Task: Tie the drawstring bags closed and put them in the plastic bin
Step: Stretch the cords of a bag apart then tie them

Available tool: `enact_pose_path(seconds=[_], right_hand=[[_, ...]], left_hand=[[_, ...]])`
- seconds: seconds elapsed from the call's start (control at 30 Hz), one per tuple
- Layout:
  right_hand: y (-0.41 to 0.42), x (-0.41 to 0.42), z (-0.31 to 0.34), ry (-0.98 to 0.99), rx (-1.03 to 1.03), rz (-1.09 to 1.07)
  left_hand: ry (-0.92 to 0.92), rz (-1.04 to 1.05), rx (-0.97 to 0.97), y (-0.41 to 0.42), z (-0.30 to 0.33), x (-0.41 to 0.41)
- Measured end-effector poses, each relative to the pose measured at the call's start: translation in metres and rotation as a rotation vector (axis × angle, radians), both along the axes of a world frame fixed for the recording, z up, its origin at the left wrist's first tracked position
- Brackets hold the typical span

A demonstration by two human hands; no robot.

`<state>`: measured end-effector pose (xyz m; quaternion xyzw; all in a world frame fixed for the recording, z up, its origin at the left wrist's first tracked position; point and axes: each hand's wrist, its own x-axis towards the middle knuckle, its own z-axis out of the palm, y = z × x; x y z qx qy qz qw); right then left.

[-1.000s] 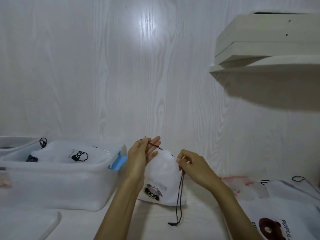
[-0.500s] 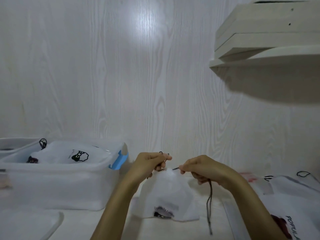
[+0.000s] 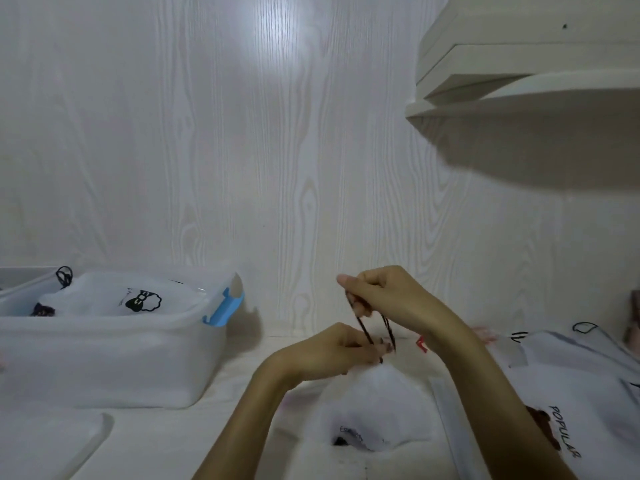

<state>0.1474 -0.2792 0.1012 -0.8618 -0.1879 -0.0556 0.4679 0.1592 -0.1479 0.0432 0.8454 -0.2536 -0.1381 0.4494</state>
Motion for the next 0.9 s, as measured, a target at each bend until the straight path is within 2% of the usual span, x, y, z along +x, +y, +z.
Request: enact_pose_path(seconds=[0.13, 0.27, 0.4, 0.47, 0.63, 0.7, 0.8, 0.9], right_hand=[[0.019, -0.013, 0.001, -0.128, -0.104, 0.219], [0.003, -0.005, 0.003, -0.149, -0.085, 0.139], [-0.019, 0.005, -0.005, 0.033, -0.423, 0.280], [-0.019, 0.009, -0.010, 0.040, -0.457, 0.290], [-0.013, 0.015, -0.020, 0.056, -0.324, 0.258], [-0.013, 0.015, -0.019, 0.105, -0.205, 0.256], [-0.013, 0.013, -0.011, 0.211, 0.010, 0.173], [-0.015, 0.006, 0.000, 0.233, 0.065, 0.108]], left_hand=[[-0.015, -0.011, -0.024, 0.010, 0.001, 0.001], [0.071, -0.003, -0.165, 0.033, 0.008, 0.001], [0.087, 0.001, -0.243, 0.050, 0.015, -0.001], [0.084, -0.001, -0.241, 0.055, 0.019, -0.003], [0.080, -0.016, -0.211, 0.061, 0.023, -0.008], [0.095, 0.007, -0.205, 0.063, 0.023, -0.008], [0.117, 0.132, -0.254, 0.064, 0.021, -0.006], [0.133, 0.240, -0.311, 0.062, 0.019, -0.003]])
